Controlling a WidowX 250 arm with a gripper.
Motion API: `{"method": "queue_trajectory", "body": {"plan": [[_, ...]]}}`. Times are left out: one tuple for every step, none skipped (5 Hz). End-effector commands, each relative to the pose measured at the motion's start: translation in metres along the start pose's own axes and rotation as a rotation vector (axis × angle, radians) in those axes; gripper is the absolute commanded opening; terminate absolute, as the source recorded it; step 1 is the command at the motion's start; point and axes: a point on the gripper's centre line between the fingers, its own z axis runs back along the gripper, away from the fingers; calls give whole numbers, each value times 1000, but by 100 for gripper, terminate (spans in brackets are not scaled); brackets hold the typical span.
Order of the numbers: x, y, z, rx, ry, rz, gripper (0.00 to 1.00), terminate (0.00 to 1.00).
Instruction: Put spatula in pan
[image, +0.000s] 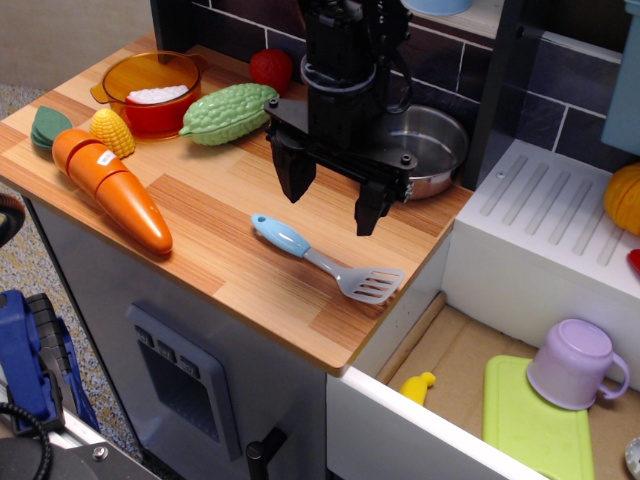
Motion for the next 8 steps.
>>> {"method": "queue_trajectory", "body": {"plan": [[0,0,0,0,0,0,100,0],[-4,10,0,-32,-9,-194,100,0],[-2,15,-3,-26,18,-391,100,0],[-5,15,-11,36,5,-638,100,0],[-5,20,-18,47,5,-811,100,0],[-4,29,-31,34,-23,-929,100,0],[-4,34,-38,22,-33,-949,100,0],[-8,38,-41,17,-39,-963,100,0]]}}
